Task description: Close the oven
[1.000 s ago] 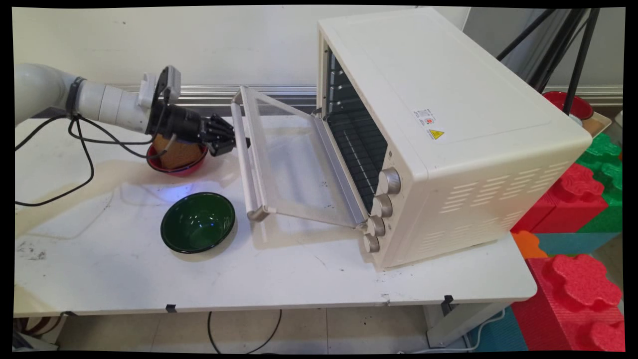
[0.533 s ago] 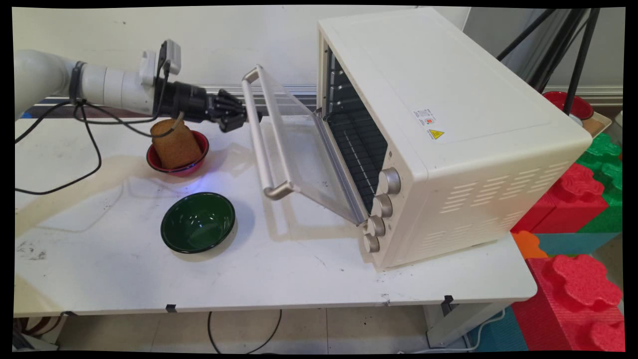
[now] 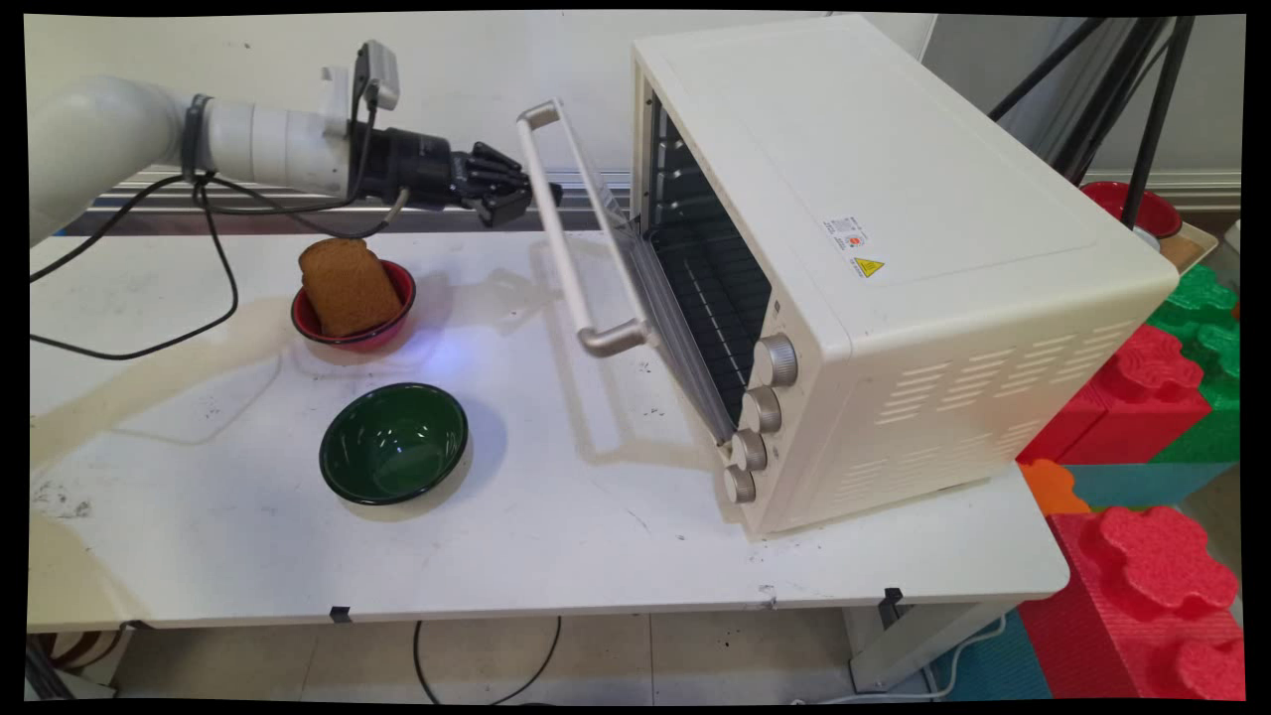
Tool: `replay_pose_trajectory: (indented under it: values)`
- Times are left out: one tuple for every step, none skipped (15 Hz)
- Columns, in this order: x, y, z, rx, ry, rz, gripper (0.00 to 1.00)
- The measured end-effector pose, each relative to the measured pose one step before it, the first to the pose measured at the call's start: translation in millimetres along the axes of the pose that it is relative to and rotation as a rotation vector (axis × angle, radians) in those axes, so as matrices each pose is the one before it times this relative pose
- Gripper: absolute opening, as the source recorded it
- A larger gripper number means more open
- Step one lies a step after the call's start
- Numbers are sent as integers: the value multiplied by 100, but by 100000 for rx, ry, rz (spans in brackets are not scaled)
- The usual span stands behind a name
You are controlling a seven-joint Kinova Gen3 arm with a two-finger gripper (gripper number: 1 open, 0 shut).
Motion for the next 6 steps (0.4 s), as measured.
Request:
replay_pose_trajectory:
  values:
    - [293,-50,432,-191,400,328,0]
    - [161,-35,240,-80,168,214,0]
    - [215,-43,277,-95,175,357,0]
    - [150,-20,165,-85,46,287,0]
    - [97,4,77,-94,-113,315,0]
    - [58,-9,19,-44,-146,255,0]
